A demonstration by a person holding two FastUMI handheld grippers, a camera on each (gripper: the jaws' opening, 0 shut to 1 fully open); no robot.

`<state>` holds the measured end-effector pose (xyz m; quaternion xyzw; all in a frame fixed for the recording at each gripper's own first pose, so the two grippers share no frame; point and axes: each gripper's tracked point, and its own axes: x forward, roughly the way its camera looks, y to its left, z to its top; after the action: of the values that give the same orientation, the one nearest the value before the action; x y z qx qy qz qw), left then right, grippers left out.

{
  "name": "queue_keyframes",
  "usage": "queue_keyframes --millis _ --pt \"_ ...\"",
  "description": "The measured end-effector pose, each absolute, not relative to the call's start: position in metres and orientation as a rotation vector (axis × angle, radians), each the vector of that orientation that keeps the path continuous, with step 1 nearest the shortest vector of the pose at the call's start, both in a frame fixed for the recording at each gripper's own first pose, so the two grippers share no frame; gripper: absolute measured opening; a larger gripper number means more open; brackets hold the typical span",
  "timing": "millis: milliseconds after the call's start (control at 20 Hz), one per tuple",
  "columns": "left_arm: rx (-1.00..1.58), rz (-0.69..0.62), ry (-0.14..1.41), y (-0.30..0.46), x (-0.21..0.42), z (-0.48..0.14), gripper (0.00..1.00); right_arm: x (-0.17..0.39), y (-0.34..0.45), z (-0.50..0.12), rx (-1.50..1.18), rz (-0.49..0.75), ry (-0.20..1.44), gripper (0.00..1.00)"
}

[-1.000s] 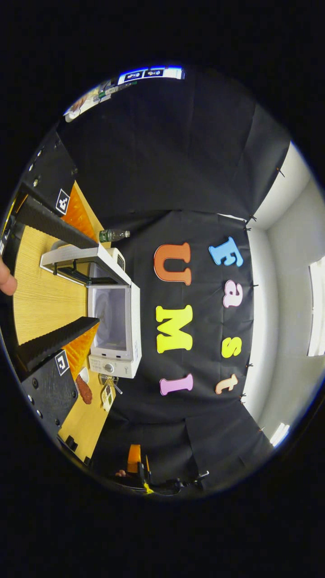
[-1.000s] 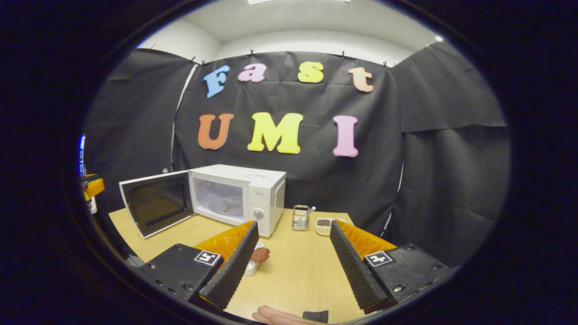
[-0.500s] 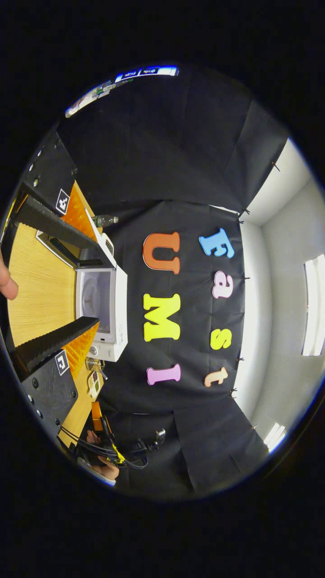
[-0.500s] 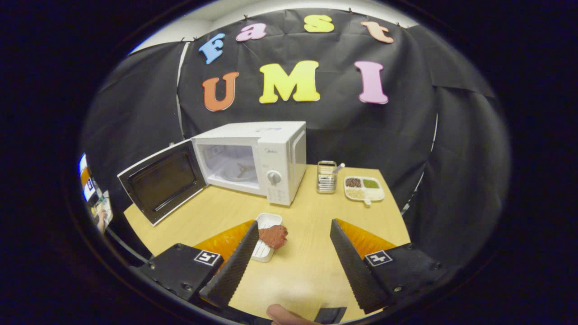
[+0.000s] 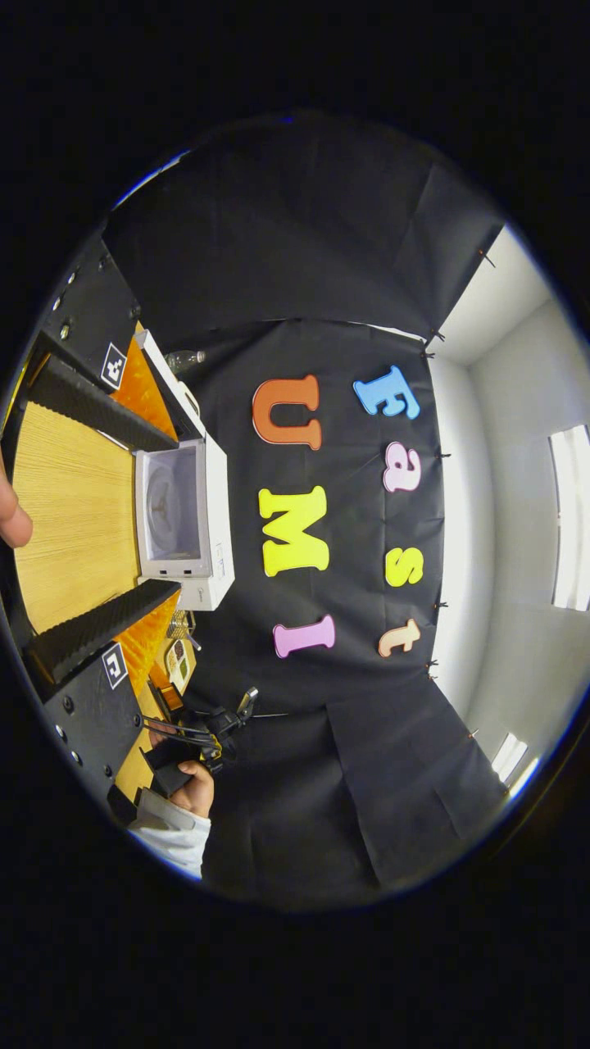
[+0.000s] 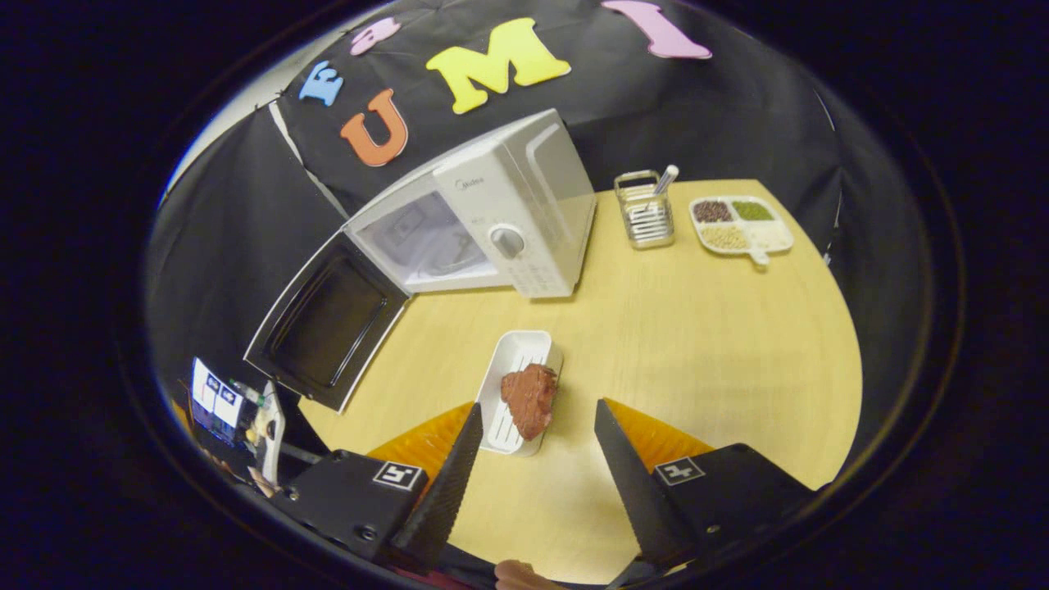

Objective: Open the microwave oven with the left hand, put the food in, and close the microwave oven.

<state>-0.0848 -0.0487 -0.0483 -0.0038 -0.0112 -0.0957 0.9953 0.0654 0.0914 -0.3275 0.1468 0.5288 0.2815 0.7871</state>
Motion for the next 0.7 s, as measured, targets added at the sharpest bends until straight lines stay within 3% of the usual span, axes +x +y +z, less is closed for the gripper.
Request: queue_keyframes --millis 50,100,150,200,250,300,350,400,450,700 --pt "-0.011 -0.188 -0.019 -0.047 -0.086 -0.049 0.96 0.064 0.097 -0.334 0.362 0.624 1.172 0.75" --pt "-0.017 -0.184 -0.015 -0.046 -0.086 -0.051 0.88 0.065 0.100 -0.340 0.397 0.629 1.191 0.70" --pt "-0.024 -0.181 -0.007 -0.044 -0.084 -0.053 0.96 0.067 0.103 -0.346 0.427 0.627 1.207 0.68" --pt "-0.032 -0.170 0.005 -0.040 -0.084 -0.058 0.96 0.067 0.108 -0.349 0.461 0.633 1.216 0.77" --pt "-0.045 -0.157 0.018 -0.035 -0.082 -0.062 0.96 0.068 0.112 -0.353 0.486 0.639 1.230 0.63" --pt "-0.059 -0.156 0.030 -0.033 -0.080 -0.064 0.96 0.068 0.114 -0.356 0.509 0.634 1.243 0.55" --pt "-0.071 -0.159 0.043 -0.034 -0.079 -0.068 0.96 0.068 0.117 -0.359 0.539 0.622 1.252 0.64" --pt "-0.080 -0.155 0.058 -0.031 -0.077 -0.073 0.96 0.070 0.114 -0.363 0.558 0.599 1.269 0.34" --pt "-0.084 -0.147 0.069 -0.027 -0.075 -0.076 0.96 0.071 0.113 -0.358 0.582 0.595 1.271 0.10" --pt "-0.060 -0.118 0.063 -0.015 -0.075 -0.077 0.96 0.059 0.115 -0.344 0.500 0.597 1.218 0.07"
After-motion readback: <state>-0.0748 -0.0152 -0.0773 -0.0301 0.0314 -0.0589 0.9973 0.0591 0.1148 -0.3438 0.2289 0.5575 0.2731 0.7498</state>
